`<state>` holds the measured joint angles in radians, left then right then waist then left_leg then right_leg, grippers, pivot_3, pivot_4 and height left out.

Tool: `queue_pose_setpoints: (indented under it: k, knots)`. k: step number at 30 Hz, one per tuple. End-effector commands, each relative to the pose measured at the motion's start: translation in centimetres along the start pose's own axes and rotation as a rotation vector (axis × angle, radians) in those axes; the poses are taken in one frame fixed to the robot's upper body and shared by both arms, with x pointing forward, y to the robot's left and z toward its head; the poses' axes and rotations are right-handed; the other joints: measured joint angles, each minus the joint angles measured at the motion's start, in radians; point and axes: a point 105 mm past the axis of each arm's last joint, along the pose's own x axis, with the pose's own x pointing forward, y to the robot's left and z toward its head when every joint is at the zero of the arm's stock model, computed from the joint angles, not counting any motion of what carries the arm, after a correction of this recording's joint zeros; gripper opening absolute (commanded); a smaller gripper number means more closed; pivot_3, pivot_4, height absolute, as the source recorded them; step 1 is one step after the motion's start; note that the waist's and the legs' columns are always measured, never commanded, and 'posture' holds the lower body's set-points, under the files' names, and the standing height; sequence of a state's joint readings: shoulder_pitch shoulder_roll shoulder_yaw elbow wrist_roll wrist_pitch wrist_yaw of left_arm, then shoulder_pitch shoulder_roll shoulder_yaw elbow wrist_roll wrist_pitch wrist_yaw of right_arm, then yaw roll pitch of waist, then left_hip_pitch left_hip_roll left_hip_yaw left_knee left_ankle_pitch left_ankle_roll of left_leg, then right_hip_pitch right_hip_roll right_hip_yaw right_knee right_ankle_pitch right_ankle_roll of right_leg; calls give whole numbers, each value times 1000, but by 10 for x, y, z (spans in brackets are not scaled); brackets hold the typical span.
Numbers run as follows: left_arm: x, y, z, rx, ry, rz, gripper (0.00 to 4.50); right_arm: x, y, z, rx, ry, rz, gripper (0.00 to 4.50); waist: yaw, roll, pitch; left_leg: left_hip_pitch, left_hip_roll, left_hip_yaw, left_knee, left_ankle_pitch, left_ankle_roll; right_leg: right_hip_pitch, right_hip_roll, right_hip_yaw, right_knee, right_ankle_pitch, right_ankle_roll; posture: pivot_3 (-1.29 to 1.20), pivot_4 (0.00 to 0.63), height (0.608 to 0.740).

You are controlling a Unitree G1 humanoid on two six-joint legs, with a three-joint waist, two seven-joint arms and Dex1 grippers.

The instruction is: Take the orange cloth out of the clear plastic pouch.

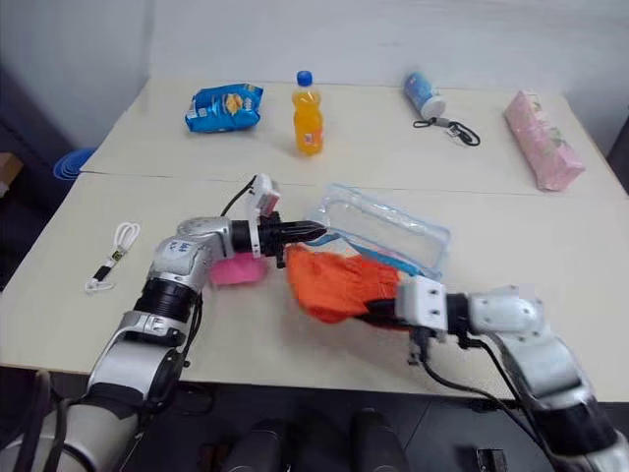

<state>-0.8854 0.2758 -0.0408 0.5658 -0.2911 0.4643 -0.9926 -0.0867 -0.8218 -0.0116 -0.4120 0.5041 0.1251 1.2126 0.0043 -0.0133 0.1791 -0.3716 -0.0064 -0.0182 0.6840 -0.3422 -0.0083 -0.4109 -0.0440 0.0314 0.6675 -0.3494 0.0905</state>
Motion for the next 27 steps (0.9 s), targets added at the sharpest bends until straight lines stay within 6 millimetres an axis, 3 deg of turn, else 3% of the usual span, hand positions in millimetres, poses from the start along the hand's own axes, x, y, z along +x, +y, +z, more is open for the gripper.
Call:
queue_pose_setpoints:
  k: [1, 10, 13, 21, 24, 27]
  knots:
    - [-14, 16, 10, -18, -36, 98, 0, -23, 5, 22, 11, -44, -36, 7, -2, 0, 0, 0, 0, 0, 0, 0, 0, 0, 0, 0, 0, 0, 0, 0, 150, 740]
    - [-27, 19, 11, -33, -44, 134, 0, -95, -12, 58, 140, -69, -323, 7, 4, 0, 0, 1, 0, 1, -1, 0, 0, 0, 0, 1, 0, 0, 0, 0, 150, 740]
    - [-30, 15, 9, -31, -30, 109, 0, -127, -32, 47, 80, 31, -455, 7, 7, 0, 0, 1, 0, 1, -1, 0, 0, 0, 0, 1, 0, 0, 0, 0, 150, 740]
    - [-26, 7, 7, -20, -1, 65, 0, -199, -109, 12, -193, 246, -843, 7, 3, 0, 0, 1, 0, 3, -1, 0, 1, -1, 0, 3, 0, 0, 0, 0, 150, 740]
    - [-25, 4, 7, -18, 2, 51, 0, -214, -116, -3, -278, 365, -871, 7, 6, 0, 0, 0, 0, 3, -1, 0, 0, -2, 0, 2, 0, 0, 0, 0, 150, 740]
    - [-28, 0, 4, -20, 19, 34, 0, -200, -100, -29, -263, 400, -731, 7, 7, 0, 0, 0, 0, 4, -2, 0, 0, -3, 0, 2, 0, 0, 0, 0, 150, 740]
